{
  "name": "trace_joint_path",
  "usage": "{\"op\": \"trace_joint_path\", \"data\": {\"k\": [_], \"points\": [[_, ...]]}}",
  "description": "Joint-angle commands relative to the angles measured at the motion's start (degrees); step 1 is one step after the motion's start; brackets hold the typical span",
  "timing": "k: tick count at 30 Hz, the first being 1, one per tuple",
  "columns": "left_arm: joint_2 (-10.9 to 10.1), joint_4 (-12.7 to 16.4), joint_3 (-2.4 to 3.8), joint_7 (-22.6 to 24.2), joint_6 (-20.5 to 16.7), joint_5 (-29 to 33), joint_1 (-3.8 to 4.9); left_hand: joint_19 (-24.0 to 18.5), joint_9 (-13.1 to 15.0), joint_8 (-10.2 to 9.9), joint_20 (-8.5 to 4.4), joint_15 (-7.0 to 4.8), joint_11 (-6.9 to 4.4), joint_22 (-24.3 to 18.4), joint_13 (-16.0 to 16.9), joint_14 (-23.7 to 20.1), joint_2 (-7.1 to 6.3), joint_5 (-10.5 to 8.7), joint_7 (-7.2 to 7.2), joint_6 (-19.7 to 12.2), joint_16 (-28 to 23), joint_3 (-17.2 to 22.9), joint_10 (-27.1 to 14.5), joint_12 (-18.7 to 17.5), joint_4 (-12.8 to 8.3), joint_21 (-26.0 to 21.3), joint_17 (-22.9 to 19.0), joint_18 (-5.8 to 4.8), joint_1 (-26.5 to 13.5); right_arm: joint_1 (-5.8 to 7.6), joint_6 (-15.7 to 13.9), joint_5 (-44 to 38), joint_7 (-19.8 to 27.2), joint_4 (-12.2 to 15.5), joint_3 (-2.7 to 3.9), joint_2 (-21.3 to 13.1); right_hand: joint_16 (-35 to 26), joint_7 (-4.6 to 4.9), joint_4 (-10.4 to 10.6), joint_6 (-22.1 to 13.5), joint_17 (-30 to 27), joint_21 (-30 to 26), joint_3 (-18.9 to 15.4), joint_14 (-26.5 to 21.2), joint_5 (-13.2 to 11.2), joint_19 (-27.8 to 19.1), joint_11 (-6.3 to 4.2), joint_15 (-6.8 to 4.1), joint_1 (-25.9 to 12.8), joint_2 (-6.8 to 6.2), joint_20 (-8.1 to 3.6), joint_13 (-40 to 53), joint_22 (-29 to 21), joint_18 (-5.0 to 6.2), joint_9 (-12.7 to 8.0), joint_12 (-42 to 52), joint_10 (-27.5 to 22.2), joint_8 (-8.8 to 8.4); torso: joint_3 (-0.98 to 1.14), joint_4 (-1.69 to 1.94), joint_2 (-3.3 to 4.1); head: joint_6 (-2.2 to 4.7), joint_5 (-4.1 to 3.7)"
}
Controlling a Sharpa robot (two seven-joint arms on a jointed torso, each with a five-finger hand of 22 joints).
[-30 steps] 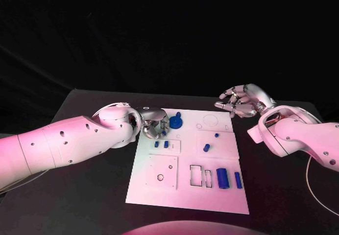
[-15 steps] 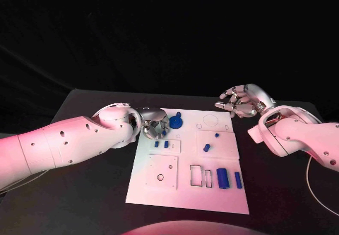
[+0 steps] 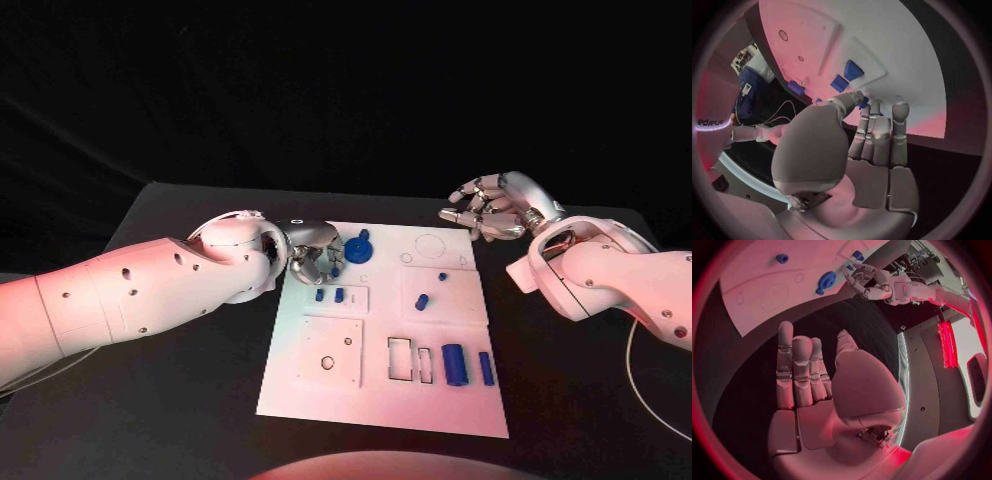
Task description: Assemble the parts on the task board
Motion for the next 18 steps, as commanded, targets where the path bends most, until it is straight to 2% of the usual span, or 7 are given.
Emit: {"op": "trace_joint_path", "data": {"k": [1, 4, 7, 12, 15, 16, 18], "points": [[-0.16, 0.16, 0.03, -0.13, -0.50, 0.26, -0.03, 0.03, -0.17, -0.79, 0.63, 0.47, 0.54, -0.14, -0.28, -0.14, -0.23, -0.25, -0.13, -0.84, -0.18, -0.24, -1.41, -0.87, 0.42, -0.47, -0.22, -0.77, -0.42, -0.03, 0.82, -1.01, -0.12, -0.07, 0.01, -0.05, -2.83, 0.34, 0.00, 0.16, -1.48, -1.21, -0.30, -0.32, -0.13, 0.43, 0.03, 0.07, 0.78, -0.06, 0.62, -3.39, -1.01, 0.70, -0.16, -3.66, -0.99, 0.62, -0.01, 0.02, -0.01, 0.02, -0.04], [-0.55, 0.40, 0.05, 0.18, -1.59, 0.52, -0.11, -0.17, -0.44, -2.13, 1.37, 1.24, 1.41, -0.56, -1.01, -0.37, -0.35, -0.21, -0.37, -2.40, -0.05, -1.38, -4.47, -2.42, 0.62, -0.81, -0.69, -0.70, -0.16, -0.03, 2.34, -1.83, -0.36, -0.42, 0.01, -0.08, -3.21, 0.38, -0.08, 0.45, -0.61, -1.76, -0.05, 0.60, -0.12, 1.23, 0.11, 0.05, 2.78, -0.12, 0.58, -7.31, -1.58, 0.69, -0.48, -8.05, -1.21, 0.70, -0.03, -0.01, -0.04, 0.10, -0.06], [-1.20, 0.86, 0.14, 0.83, -3.25, 1.83, -0.19, -0.30, -0.90, -3.43, 1.96, 1.80, 2.04, -0.91, -1.62, -0.58, -0.09, -0.14, -0.57, -4.00, 0.12, -4.01, -6.86, -3.28, 1.05, -1.12, -1.12, -0.63, 0.29, -0.03, 4.64, -3.56, -0.61, -0.87, 0.01, -0.14, -1.81, 0.63, -0.13, 1.09, 2.24, -1.87, 1.51, 2.20, -0.11, 2.39, 0.29, 0.09, 7.53, -0.90, 0.48, -13.14, -1.77, 0.59, -1.43, -14.70, -0.31, -0.17, -0.04, -0.01, -0.04, 0.15, -0.04], [-2.86, 1.79, 0.78, 1.94, -5.15, 6.28, -0.25, -2.13, -1.79, -5.00, 2.62, 2.40, 2.67, -3.53, -2.56, -2.06, 1.77, 0.14, -0.65, -5.53, -0.29, -11.07, -9.33, -3.03, 2.48, -2.97, -4.24, -0.10, 3.41, -0.03, 9.47, -7.20, -0.79, -1.76, 0.01, -0.25, 9.14, 0.85, -0.10, 3.49, 14.31, 0.11, 4.89, 6.39, 0.04, 4.21, 0.72, 0.29, 11.83, -2.72, 0.04, -20.81, 0.03, 0.57, -3.14, -24.49, 1.60, -1.91, -0.07, -0.01, -0.03, 0.30, -0.17], [-4.31, 2.40, 1.43, 2.21, -5.06, 10.27, -0.25, -2.69, -1.89, -5.08, 2.66, 2.43, 2.73, -4.28, -2.71, -2.35, 2.09, 0.24, -0.54, -5.50, -0.42, -11.73, -9.64, -2.95, 2.71, -3.45, -4.94, 0.04, 4.02, -0.02, 13.04, -10.58, -1.14, -2.16, 0.01, -0.35, 16.11, 0.86, -0.14, 5.08, 21.53, 2.18, 7.16, 7.94, 0.03, 4.59, 0.89, 0.48, 13.05, -4.23, -0.08, -24.51, 2.29, 0.52, -4.60, -29.74, 3.57, -3.71, -0.02, 0.01, -0.04, 0.38, -0.32], [-4.77, 2.55, 1.60, 2.30, -4.99, 11.85, -0.24, -2.70, -1.89, -5.07, 2.66, 2.43, 2.73, -4.30, -2.71, -2.36, 2.10, 0.25, -0.54, -5.48, -0.43, -11.74, -9.65, -2.94, 2.71, -3.46, -4.96, 0.04, 4.04, -0.02, 14.03, -11.69, -1.29, -2.25, 0.01, -0.36, 16.11, 0.86, -0.14, 5.08, 21.53, 2.18, 7.16, 7.94, 0.03, 4.59, 0.89, 0.48, 13.05, -4.23, -0.08, -24.51, 2.29, 0.52, -4.60, -29.74, 3.57, -3.71, -0.03, 0.00, -0.07, 0.43, -0.39], [-5.82, 2.83, 1.97, 2.97, -5.19, 16.13, -0.22, -3.19, -1.92, -4.84, 2.65, 2.39, 2.70, -4.92, -2.84, -2.99, 2.69, 0.43, 0.23, -4.68, -0.77, -11.41, -9.56, -2.54, 2.61, -3.86, -6.23, 0.18, 5.43, -0.02, 15.97, -14.48, -1.66, -2.39, 0.01, -0.37, 18.99, 0.79, -0.07, 6.27, 24.36, 6.89, 8.97, 8.43, 0.04, 5.61, 0.99, 0.54, 14.07, -4.95, -0.21, -26.28, 6.15, 0.01, -5.42, -31.96, 4.35, -4.97, 0.00, -0.01, -0.12, 0.47, -0.57]]}}
